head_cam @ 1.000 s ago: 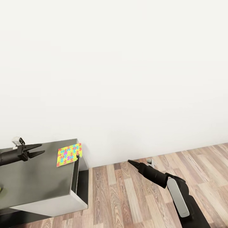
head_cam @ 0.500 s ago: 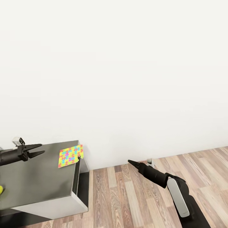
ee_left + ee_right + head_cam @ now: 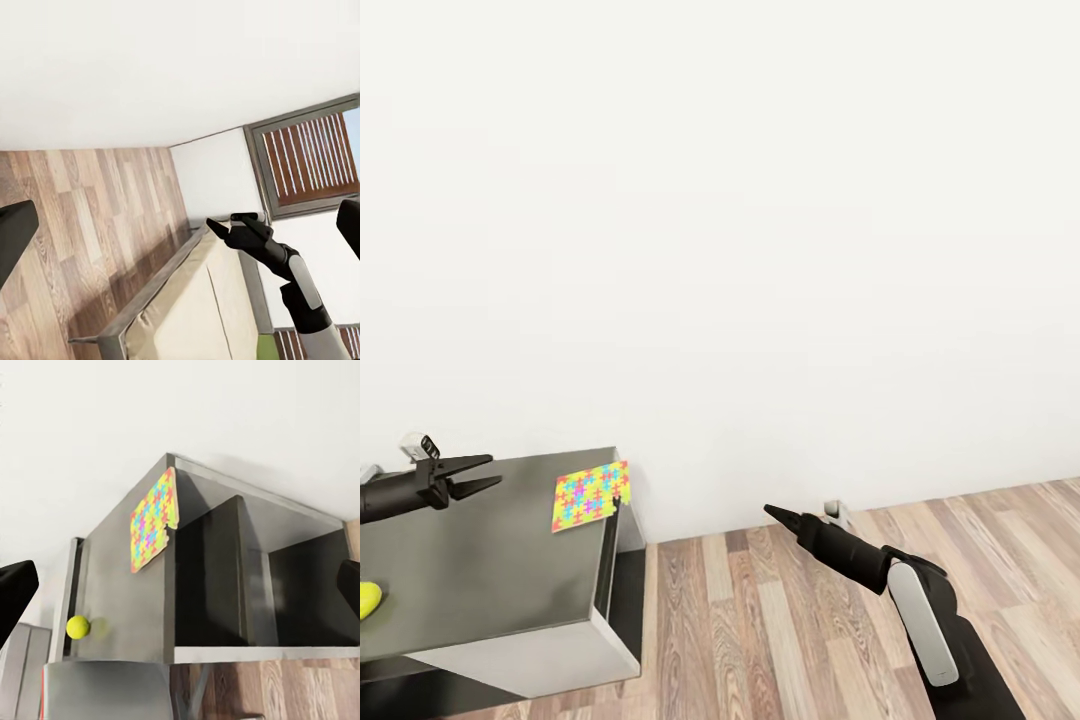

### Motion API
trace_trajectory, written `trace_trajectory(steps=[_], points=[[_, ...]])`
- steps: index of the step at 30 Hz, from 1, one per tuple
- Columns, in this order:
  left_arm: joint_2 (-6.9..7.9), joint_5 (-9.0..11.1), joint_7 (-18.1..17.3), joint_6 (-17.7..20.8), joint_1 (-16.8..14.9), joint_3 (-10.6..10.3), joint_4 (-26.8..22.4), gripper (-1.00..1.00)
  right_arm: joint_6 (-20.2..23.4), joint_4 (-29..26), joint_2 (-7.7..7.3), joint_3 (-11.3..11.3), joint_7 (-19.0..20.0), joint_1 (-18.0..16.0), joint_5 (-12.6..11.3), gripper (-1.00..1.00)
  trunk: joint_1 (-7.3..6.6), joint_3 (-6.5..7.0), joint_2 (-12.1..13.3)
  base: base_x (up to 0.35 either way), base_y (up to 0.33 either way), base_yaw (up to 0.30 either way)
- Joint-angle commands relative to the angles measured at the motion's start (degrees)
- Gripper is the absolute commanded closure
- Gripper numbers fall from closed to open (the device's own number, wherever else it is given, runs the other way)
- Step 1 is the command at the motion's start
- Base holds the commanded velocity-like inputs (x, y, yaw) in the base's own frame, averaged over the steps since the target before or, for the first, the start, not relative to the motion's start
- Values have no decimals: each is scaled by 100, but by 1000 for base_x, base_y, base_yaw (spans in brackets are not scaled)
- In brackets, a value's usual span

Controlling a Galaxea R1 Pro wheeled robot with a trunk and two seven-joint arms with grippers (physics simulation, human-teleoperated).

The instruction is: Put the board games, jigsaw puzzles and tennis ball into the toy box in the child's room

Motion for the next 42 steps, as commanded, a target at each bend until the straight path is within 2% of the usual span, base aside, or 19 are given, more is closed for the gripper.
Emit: trace_trajectory(steps=[1, 42], points=[[6, 19, -29, 61, -9, -38, 5, -100, 34, -3, 1, -11, 20, -5, 3, -100, 4, -2, -11, 0, 0, 68], [-25, 18, -29, 61, -9, -47, 0, -100, 34, -3, -5, -23, 21, -5, -35, -100, 4, 387, -11, 0, 0, 56]])
